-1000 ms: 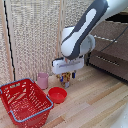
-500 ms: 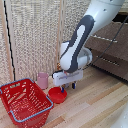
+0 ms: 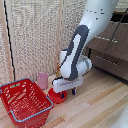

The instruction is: Transport the gripper mindfully toward the orange-red bowl and clasp it to elevate with ease. Ensure your robot's arm aligns efficiently with the top drawer's opening. Carefully slide the orange-red bowl into the designated spot with precision. After confirmation, withdraw the gripper gently. Close the drawer smoothly by transitioning the gripper to its handle.

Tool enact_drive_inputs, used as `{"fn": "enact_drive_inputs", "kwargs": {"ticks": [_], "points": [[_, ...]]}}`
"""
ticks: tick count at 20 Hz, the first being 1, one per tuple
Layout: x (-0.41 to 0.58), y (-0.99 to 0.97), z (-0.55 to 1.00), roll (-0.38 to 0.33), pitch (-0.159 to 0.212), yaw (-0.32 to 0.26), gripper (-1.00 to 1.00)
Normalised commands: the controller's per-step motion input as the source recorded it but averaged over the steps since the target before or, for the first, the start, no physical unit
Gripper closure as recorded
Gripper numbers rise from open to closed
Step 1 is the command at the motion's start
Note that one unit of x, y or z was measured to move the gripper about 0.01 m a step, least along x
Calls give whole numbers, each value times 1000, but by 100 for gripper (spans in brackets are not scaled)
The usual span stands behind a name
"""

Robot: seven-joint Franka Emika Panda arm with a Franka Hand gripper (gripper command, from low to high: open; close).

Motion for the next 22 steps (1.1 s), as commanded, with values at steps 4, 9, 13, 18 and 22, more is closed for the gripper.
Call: {"fn": "enact_drive_inputs", "kwargs": {"ticks": [4,9,13,18,22], "points": [[-96,0,0,0,-18,0,100],[-23,0,33,0,-42,0,100],[0,-9,239,0,-56,-9,100],[-1,-115,501,26,-11,2,100],[0,-196,638,66,0,28,100]]}}
